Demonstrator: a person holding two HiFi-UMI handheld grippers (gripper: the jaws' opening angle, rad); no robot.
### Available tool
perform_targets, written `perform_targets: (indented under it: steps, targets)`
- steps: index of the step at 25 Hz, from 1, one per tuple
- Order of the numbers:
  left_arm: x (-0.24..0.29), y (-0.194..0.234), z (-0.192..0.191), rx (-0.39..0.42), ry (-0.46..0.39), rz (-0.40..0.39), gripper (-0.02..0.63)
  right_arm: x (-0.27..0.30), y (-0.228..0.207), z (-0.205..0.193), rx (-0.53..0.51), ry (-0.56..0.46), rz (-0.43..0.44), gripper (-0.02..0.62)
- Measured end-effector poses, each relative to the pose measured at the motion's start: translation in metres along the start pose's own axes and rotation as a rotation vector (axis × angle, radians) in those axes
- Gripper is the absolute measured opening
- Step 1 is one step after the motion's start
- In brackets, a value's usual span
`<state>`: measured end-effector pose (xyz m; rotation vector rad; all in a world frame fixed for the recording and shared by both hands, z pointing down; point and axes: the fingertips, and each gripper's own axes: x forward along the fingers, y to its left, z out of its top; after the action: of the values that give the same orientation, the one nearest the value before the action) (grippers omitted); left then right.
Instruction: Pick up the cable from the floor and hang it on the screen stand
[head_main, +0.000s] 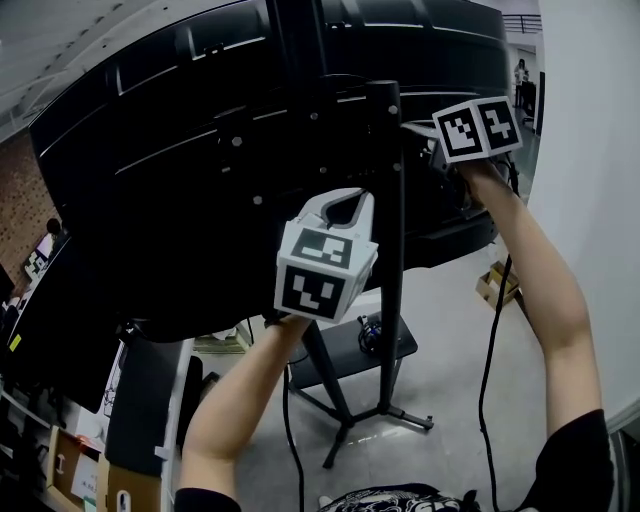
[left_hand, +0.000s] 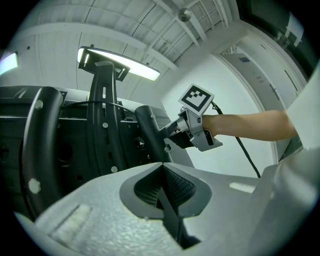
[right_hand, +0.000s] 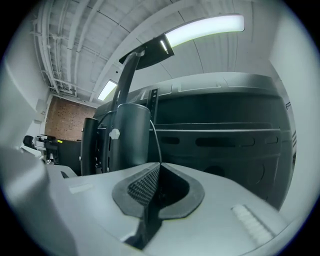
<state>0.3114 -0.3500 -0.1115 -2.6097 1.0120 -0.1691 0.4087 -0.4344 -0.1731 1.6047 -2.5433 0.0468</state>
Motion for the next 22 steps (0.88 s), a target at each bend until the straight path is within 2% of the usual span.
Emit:
perform_targets:
  steps: [5, 10, 16, 22]
  targets:
    - [0.003, -0.003, -0.016, -0.083, 0.017, 0.012, 0.002, -0.010, -0.002, 0.001, -0.075, -0.186, -0.083, 0.018]
    - [0.005, -0.003, -0.043, -0.159, 0.046, 0.068, 0.002, -0.029, 0.004, 0.006, -0.115, -0.346, -0.108, 0.032]
    - [-0.006, -0.011, -0.067, -0.266, 0.071, 0.134, 0.000, -0.048, 0.019, -0.021, -0.173, -0.350, -0.102, 0.035]
    - [-0.023, -0.027, -0.086, -0.294, 0.100, 0.160, 0.002, -0.062, 0.056, -0.070, -0.166, -0.323, -0.054, 0.034]
